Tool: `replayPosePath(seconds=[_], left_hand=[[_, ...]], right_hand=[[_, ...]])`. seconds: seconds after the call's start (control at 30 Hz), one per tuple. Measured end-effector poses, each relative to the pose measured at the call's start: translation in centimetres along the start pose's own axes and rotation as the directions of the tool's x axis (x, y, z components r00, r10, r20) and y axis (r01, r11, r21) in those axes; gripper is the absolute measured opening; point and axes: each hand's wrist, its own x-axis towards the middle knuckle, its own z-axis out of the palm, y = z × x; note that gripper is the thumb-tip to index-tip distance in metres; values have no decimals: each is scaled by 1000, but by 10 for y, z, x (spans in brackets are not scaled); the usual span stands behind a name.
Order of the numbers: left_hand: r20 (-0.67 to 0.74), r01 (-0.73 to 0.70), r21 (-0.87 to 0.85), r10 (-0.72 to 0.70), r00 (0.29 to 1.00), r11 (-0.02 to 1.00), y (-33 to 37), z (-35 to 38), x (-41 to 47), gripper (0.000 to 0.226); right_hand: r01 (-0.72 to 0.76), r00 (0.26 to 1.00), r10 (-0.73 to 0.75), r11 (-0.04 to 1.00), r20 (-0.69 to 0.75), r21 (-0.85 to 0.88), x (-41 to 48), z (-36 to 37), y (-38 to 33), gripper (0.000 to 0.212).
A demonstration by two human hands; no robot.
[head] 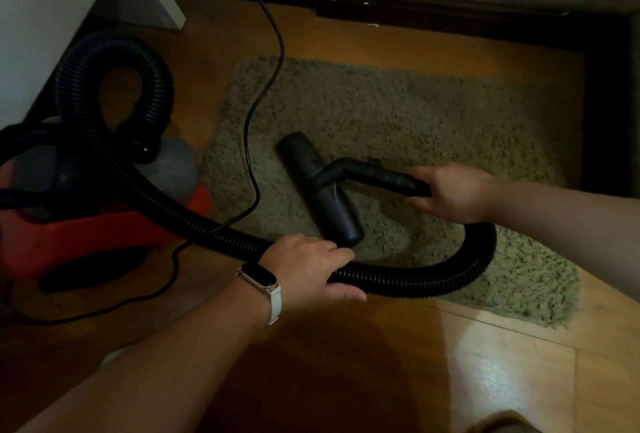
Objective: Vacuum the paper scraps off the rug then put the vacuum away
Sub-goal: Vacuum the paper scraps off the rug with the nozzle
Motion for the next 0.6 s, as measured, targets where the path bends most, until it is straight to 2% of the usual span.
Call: replayPosePath(seconds=[0.23,0.3,0.43,0.53,0.6], left_hand=[[-23,-3,36,3,1000,999,4,-5,12,70],[-36,-12,44,13,999,999,7,-7,17,69],[-84,-27,43,30,996,999,12,-10,23,67],[-121,-39,32,43,992,999,17,-15,27,67],[-95,-40,33,43,995,999,20,-18,29,69]], right_hand=[[-107,992,107,994,-63,9,-10,-2,16,39],[-130,987,135,990,-84,55,-15,-6,21,42],[-159,976,179,976,-127,152,-24,-17,33,34],[-181,966,202,974,-162,133,-30,-23,39,36],[-201,957,222,971,-187,127,-36,-24,42,39]])
